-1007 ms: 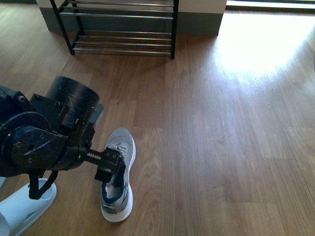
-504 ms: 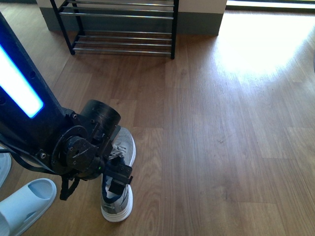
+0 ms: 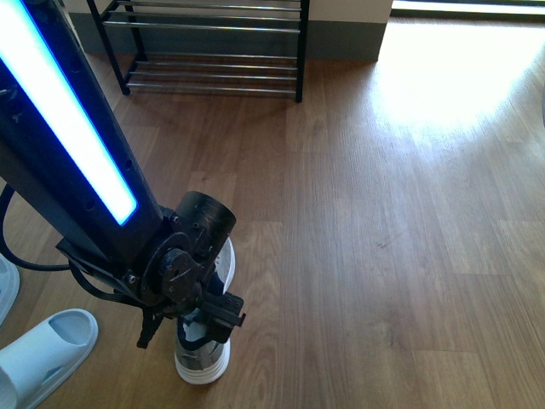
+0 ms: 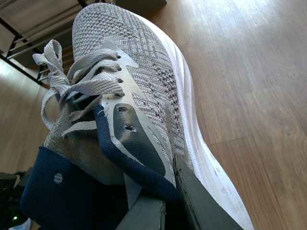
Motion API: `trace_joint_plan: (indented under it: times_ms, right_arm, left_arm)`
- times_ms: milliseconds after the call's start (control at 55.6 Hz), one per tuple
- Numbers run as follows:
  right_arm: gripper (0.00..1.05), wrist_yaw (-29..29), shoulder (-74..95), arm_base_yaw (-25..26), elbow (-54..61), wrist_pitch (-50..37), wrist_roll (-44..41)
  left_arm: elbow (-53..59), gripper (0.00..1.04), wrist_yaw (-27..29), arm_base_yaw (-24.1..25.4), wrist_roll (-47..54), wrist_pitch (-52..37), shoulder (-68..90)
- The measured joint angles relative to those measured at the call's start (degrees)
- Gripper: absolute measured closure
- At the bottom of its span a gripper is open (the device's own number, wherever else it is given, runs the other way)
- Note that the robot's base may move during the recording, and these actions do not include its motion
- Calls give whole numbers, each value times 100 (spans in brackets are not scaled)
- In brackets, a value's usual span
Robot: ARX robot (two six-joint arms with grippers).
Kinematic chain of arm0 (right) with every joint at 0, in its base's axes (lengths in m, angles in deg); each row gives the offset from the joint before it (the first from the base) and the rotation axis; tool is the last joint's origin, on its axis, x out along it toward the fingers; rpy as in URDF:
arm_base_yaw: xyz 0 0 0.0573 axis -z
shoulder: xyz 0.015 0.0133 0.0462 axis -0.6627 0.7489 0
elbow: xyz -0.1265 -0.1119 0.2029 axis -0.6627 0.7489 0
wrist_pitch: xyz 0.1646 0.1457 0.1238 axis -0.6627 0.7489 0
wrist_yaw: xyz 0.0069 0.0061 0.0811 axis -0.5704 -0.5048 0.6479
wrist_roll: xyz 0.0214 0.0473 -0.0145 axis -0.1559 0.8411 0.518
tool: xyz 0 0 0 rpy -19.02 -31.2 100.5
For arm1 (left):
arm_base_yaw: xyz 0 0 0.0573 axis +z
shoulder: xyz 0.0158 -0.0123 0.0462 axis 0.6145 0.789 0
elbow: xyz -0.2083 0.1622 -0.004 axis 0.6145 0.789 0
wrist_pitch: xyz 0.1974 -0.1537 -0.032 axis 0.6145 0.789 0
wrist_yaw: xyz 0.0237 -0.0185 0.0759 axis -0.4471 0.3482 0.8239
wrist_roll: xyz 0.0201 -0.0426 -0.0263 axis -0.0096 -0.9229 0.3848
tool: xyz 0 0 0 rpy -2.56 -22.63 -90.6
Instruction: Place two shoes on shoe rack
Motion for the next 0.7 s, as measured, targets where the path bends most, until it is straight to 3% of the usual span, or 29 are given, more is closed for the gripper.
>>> trace_joint_plan:
  times_ms: [270, 701]
  right_arm:
    - [104, 0, 0, 0, 0, 0, 0]
    - [104, 0, 0, 0, 0, 0, 0]
  left_arm:
    - [-168, 11, 260, -90, -125, 227, 164]
    - [-175, 102, 647, -212, -76, 391, 352]
